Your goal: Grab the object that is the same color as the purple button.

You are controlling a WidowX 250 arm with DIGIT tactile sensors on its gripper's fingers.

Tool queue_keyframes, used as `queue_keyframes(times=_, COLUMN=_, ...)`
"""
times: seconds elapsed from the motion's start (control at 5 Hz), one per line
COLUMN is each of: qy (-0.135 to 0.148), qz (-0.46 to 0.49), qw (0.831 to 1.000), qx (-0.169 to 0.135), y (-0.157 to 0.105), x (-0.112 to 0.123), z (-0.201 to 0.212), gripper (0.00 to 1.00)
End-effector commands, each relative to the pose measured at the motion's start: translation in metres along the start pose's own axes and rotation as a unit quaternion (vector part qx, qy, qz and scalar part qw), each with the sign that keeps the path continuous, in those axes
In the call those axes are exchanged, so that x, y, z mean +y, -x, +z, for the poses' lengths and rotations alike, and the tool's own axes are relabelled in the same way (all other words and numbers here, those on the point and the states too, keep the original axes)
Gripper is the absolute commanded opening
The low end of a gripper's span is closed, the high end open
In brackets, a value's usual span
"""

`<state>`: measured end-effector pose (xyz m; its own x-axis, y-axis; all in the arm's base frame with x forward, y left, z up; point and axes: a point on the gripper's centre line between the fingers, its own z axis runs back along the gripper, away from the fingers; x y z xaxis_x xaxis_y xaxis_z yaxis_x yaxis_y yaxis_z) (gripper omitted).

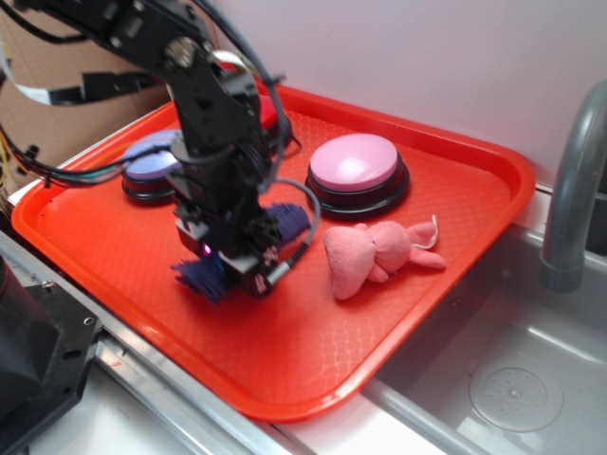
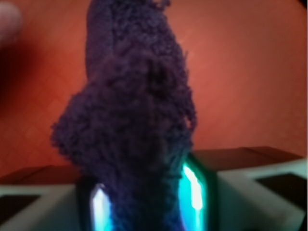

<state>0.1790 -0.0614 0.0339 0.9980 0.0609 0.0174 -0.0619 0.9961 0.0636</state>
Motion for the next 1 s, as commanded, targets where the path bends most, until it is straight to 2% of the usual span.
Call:
queue_keyframes(times=0.0, qy=0.001, qz=0.068, qw=0.997, qx=-0.036, y=-0.012, x=0.027, z=0.067, gripper=0.00)
queue_keyframes(times=0.4, qy=0.052, qz=0.125, qw=0.990, qx=-0.051, y=-0.028, x=0.075, z=0.104, gripper=0.00)
queue_keyframes(times=0.6, qy=0.057, qz=0.111, qw=0.991, qx=-0.042, y=-0.029, x=0.087, z=0.117, gripper=0.00)
queue_keyframes(times=0.8, qy=0.049, qz=0.102, qw=0.993, qx=-0.044, y=-0.030, x=0.091, z=0.121, gripper=0.00)
